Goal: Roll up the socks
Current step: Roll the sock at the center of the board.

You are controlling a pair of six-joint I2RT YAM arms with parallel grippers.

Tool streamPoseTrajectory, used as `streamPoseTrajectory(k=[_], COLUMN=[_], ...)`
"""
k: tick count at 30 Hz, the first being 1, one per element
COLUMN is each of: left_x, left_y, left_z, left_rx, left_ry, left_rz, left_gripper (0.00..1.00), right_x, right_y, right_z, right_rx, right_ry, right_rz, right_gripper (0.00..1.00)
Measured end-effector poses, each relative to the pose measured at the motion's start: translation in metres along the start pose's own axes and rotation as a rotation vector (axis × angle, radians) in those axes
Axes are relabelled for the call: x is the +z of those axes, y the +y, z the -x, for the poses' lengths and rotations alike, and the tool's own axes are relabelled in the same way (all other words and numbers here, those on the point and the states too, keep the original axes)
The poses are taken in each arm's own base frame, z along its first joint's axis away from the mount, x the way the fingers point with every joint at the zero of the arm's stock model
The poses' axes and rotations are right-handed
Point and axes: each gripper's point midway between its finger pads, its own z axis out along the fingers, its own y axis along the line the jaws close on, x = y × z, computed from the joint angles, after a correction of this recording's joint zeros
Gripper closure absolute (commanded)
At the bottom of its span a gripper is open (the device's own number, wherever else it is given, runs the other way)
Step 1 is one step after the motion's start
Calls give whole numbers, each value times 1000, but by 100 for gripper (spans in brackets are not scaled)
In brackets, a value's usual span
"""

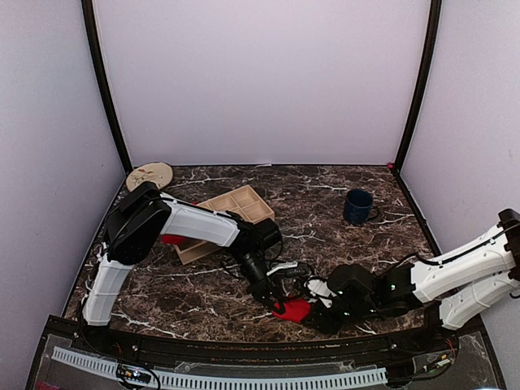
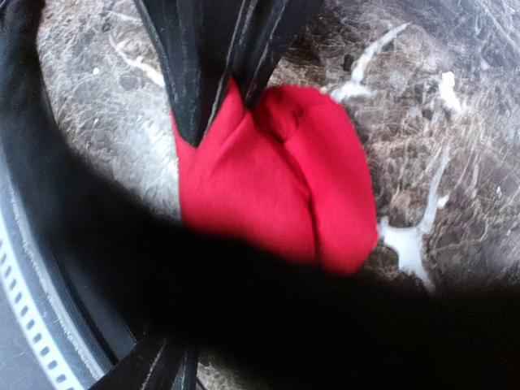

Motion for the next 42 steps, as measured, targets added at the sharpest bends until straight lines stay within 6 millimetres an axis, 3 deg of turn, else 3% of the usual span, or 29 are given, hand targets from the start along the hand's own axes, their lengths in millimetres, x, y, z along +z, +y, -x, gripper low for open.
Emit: streamPoseTrajectory(k=[9, 12, 20, 26, 33, 37, 42], left_x=[1, 1, -1, -3, -5, -6, -7], left_y=[-3, -4, -4, -5, -5, -3, 0], left_z=[-7, -9, -10, -11, -12, -13, -14], left_rx=[-32, -39, -48, -55, -70, -80, -110], left_ry=[17, 20, 20, 20, 15, 13, 14], left_rz=[-30, -37, -53, -58, -69, -69, -60], left_gripper=[100, 100, 100, 100, 100, 99, 80], right_x=[6, 10, 19, 26, 29, 29, 30], right_y=[8, 10, 13, 15, 17, 18, 21], right_z=[24, 23, 21, 20, 17, 18, 18], right_rx=[-61, -80, -125, -169, -192, -200, -186], right_ry=[-29, -15, 18, 50, 72, 70, 68], right_rz=[-25, -26, -33, -39, -42, -39, -28], right_gripper=[52, 42, 43, 58, 91, 98, 100])
